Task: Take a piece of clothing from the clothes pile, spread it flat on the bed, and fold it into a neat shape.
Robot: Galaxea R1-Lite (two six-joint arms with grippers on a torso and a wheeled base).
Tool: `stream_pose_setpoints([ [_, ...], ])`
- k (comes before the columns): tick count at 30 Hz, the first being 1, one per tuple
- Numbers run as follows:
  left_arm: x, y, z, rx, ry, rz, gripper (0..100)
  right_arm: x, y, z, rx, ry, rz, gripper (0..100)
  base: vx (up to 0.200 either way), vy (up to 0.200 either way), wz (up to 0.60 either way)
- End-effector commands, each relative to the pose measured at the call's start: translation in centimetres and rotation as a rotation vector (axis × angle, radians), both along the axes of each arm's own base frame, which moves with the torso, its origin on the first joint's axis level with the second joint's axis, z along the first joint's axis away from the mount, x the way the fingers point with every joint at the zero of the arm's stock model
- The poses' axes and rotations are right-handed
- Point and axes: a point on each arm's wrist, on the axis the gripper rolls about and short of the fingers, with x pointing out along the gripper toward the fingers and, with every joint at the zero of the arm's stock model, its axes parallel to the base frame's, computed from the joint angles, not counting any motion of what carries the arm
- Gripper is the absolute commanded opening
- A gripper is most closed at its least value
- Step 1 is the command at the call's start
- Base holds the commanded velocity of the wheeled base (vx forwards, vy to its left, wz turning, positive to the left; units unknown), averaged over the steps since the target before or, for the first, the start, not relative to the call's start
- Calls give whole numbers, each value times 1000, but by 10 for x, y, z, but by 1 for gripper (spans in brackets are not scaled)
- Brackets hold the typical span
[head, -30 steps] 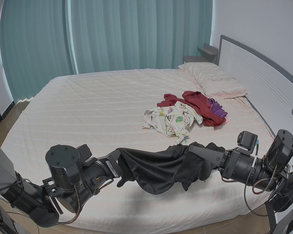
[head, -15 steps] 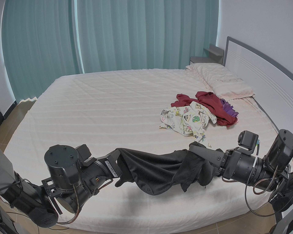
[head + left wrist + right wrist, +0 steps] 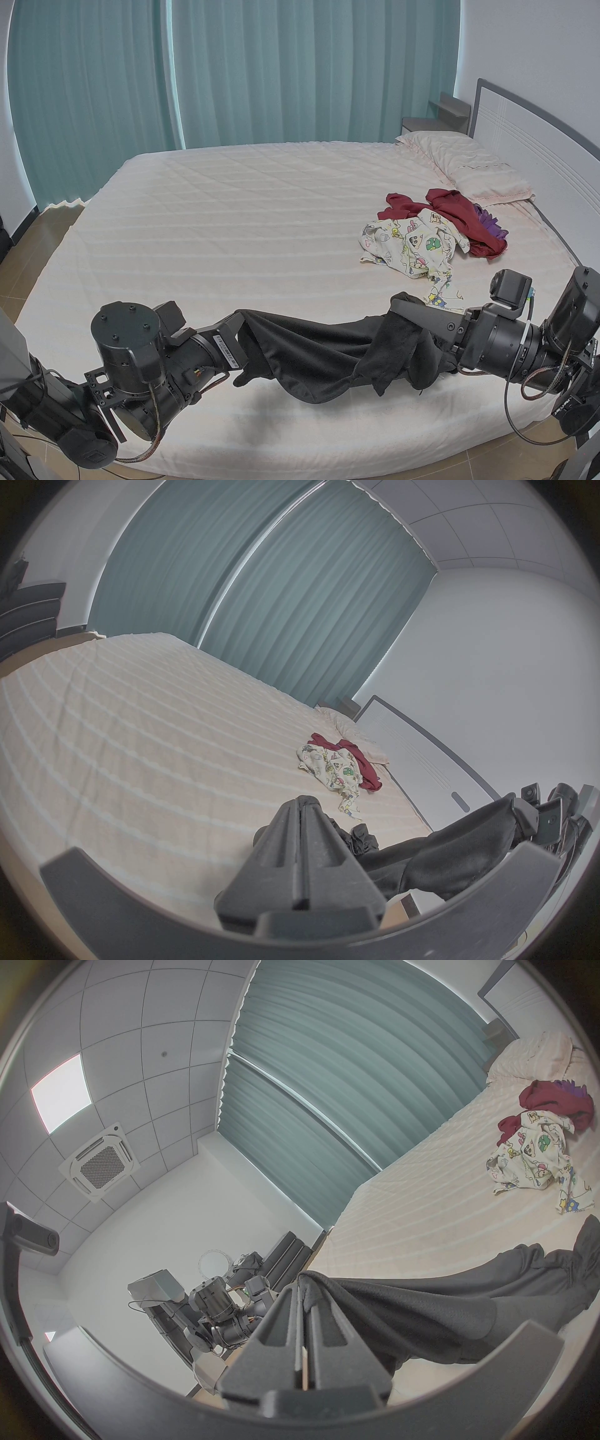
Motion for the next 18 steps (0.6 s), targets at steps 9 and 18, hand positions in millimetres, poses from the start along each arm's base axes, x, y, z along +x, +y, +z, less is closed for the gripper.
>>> stream_pose_setpoints([
  [9,-9,0,4,-4,-10,-18,0,-18,-27,-4,-22,34,-53,0,-89,0,0],
  [18,-39,8,30,-65,-93,-36,0,-62,-58,10,50,-64,-78,0,-200,0,0],
])
